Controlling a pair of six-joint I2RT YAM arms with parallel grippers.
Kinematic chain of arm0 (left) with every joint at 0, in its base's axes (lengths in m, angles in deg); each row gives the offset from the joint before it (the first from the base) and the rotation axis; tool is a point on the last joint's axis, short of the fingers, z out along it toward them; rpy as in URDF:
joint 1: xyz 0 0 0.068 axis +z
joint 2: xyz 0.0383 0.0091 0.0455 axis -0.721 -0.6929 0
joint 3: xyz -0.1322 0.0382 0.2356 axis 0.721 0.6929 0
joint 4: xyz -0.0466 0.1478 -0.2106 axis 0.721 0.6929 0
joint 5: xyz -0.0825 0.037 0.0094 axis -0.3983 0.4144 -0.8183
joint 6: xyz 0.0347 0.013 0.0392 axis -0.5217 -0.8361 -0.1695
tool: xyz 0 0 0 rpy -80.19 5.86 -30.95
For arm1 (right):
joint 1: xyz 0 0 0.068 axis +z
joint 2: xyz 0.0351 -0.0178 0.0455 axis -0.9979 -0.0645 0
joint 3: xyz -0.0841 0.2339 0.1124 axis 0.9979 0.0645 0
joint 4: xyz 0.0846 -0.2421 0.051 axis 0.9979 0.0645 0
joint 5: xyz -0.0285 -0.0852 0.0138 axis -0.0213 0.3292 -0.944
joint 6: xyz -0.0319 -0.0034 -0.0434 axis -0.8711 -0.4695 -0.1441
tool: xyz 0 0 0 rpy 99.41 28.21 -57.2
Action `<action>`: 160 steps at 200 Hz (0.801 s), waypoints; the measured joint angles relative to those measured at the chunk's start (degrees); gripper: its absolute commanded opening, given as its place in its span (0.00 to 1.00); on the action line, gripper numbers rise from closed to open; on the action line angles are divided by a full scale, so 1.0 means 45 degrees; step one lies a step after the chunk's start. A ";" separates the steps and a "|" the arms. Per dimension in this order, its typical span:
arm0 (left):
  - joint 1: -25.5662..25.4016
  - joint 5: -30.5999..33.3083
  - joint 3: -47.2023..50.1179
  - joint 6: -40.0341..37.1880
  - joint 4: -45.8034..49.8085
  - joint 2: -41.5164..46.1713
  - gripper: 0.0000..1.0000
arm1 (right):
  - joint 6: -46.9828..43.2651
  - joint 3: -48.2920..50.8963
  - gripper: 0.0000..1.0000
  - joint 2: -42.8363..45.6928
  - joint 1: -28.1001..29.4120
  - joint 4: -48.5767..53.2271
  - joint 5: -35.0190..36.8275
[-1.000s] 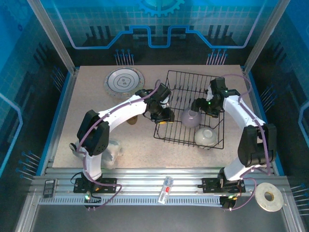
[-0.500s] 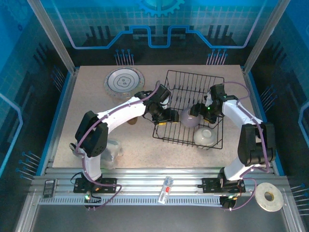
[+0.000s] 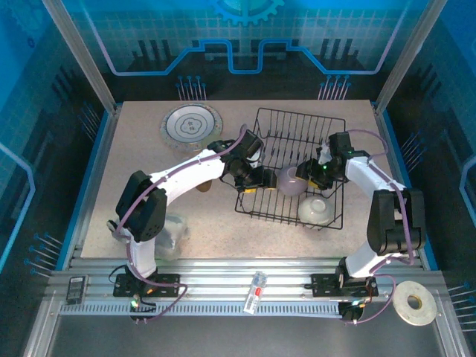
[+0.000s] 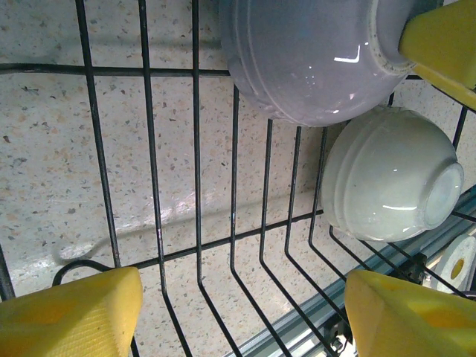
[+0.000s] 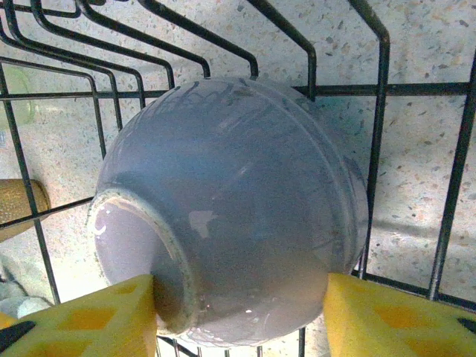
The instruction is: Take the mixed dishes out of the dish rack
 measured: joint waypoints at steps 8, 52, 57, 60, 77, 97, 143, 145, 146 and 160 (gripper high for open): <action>0.0000 0.0000 -0.0005 0.0000 0.0010 0.0000 0.73 | -0.0005 0.0024 0.49 -0.0005 -0.0034 -0.0044 -0.0102; 0.0000 -0.0068 -0.0185 0.0000 0.0083 -0.0189 0.76 | 0.0155 0.0053 0.39 -0.0272 -0.0155 -0.0782 -0.0763; 0.0000 -0.0107 -0.0204 -0.0005 0.0073 -0.0228 0.76 | 0.0146 0.0058 0.38 -0.0306 -0.0160 -0.0860 -0.0835; 0.0000 -0.0121 -0.0228 0.0000 0.0073 -0.0253 0.77 | 0.0185 0.0058 0.37 -0.0321 -0.0170 -0.0899 -0.0884; -0.0015 -0.0209 -0.0340 -0.0005 0.0034 -0.0408 0.80 | 0.0219 0.0058 0.32 -0.0408 -0.0194 -0.1156 -0.1103; -0.0039 -0.0403 -0.0471 -0.0005 -0.0053 -0.0627 0.86 | 0.0296 0.0058 0.29 -0.0486 -0.0204 -0.1370 -0.1341; -0.0083 -0.0685 -0.0597 0.0102 -0.0316 -0.1035 0.99 | 0.0350 0.0058 0.24 -0.0729 -0.0219 -0.1802 -0.1923; -0.0083 -0.0690 -0.0597 0.0102 -0.0316 -0.1035 0.99 | 0.0364 0.0058 0.24 -0.0733 -0.0223 -0.1831 -0.1938; -0.0083 -0.0695 -0.0597 0.0102 -0.0316 -0.1035 0.99 | 0.0369 0.0063 0.24 -0.0733 -0.0223 -0.1836 -0.1948; -0.0058 -0.0738 -0.0597 0.0194 -0.0350 -0.1035 0.99 | 0.0408 0.0083 0.24 -0.0743 -0.0223 -0.1904 -0.2011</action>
